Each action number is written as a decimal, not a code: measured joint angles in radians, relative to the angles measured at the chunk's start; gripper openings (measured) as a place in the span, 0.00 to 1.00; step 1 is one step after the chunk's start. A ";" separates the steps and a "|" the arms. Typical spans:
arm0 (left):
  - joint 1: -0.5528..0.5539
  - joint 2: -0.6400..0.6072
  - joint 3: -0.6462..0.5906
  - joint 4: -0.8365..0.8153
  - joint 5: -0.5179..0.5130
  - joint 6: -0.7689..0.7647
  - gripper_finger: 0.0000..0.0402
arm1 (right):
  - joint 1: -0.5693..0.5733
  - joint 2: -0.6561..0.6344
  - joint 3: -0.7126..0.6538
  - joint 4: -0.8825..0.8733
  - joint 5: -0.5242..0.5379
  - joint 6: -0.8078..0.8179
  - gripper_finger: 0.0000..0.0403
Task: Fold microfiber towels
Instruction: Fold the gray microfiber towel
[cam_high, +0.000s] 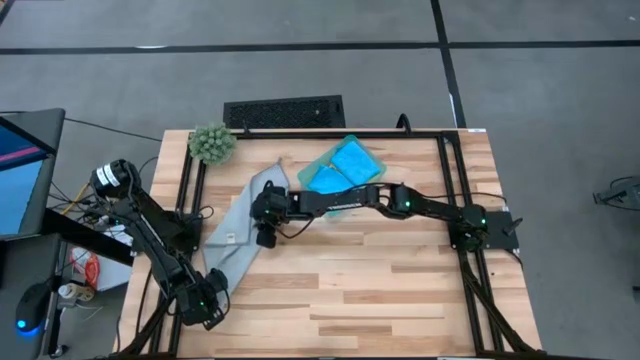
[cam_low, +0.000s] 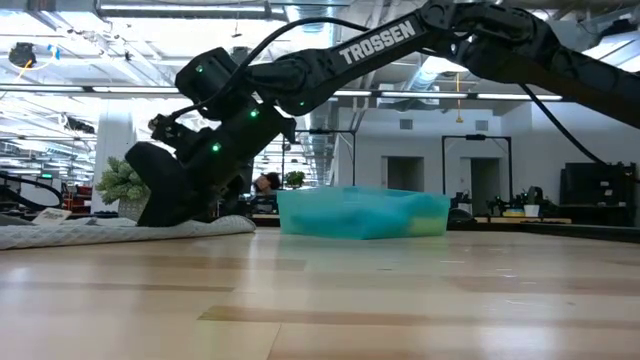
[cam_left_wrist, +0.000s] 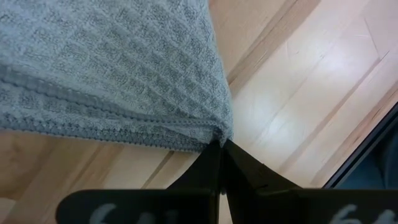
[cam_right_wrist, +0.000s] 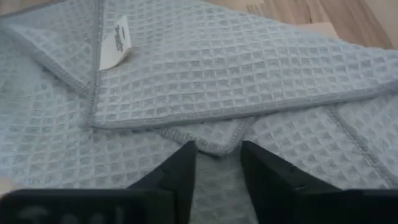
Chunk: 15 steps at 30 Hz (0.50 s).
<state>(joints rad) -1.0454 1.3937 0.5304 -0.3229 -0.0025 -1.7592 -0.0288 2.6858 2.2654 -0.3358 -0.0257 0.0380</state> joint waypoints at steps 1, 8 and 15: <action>0.000 0.000 0.000 0.000 0.000 0.000 0.00 | 0.000 0.000 0.000 0.000 0.000 0.000 0.33; 0.000 0.000 0.000 0.000 -0.002 0.000 0.00 | 0.004 0.000 0.000 -0.001 -0.001 -0.010 0.04; 0.001 0.001 0.000 0.000 -0.002 0.000 0.00 | 0.035 -0.016 0.051 -0.096 0.005 -0.085 0.01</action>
<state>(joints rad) -1.0447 1.3945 0.5301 -0.3225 -0.0040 -1.7592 0.0065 2.6701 2.3168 -0.4320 -0.0209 -0.0468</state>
